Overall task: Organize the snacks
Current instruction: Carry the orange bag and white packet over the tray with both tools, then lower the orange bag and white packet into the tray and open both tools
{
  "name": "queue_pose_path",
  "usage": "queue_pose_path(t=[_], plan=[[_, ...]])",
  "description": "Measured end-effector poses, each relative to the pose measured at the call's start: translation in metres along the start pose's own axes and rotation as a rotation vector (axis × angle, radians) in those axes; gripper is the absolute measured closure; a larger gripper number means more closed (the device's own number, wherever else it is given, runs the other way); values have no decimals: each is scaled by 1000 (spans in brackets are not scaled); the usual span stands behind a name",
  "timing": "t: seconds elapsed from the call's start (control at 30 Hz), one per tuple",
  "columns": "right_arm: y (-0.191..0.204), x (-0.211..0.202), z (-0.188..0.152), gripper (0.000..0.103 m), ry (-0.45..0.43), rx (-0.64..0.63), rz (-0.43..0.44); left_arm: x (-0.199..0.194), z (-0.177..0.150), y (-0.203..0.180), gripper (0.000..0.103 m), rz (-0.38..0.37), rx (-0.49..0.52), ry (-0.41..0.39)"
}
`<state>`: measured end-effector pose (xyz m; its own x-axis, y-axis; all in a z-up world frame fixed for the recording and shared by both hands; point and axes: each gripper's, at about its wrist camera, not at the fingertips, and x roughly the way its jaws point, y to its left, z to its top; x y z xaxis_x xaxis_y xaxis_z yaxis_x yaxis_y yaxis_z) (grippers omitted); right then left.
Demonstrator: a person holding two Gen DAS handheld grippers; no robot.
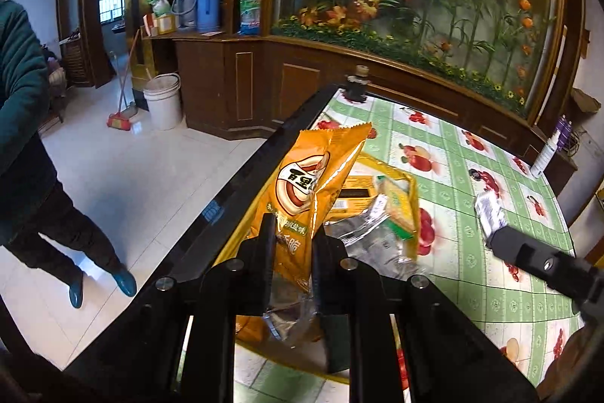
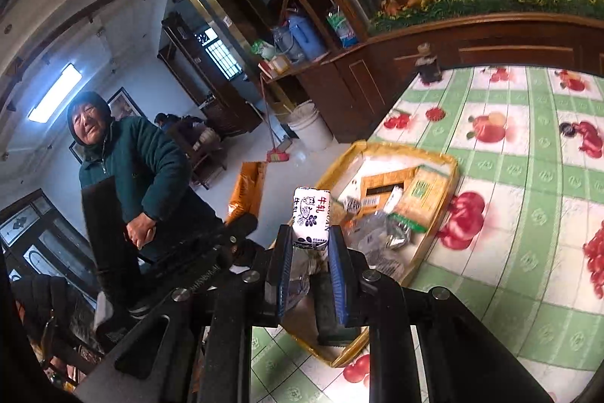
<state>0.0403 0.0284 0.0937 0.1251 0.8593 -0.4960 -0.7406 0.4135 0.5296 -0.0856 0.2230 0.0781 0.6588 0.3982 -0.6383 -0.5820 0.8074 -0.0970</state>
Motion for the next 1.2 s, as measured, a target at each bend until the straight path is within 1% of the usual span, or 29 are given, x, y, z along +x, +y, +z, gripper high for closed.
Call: queue_pose_path(t=[0.07,0.17,0.37,0.5,0.67,0.87,1.03,1.2], plan=[[-1,14,-7,84,27,17,5,3,-1,8,89,4,-12,7],[-14,25,-14,84,46,44,7,8,-4,14,89,2,-15,18],[-31,40,-18,84,59,91,10,15,-12,13,89,-13,-4,35],[-39,48,-16,84,55,113,-2,17,-15,8,89,-25,15,45],[-48,56,-8,84,56,122,-17,21,-14,-1,89,-22,45,43],[-58,60,1,84,42,129,-22,27,-13,-4,89,-16,50,48],[-69,68,6,84,45,150,-26,32,-13,-6,89,-17,50,53],[-72,77,11,84,49,150,-24,35,-12,-7,89,-15,53,58]])
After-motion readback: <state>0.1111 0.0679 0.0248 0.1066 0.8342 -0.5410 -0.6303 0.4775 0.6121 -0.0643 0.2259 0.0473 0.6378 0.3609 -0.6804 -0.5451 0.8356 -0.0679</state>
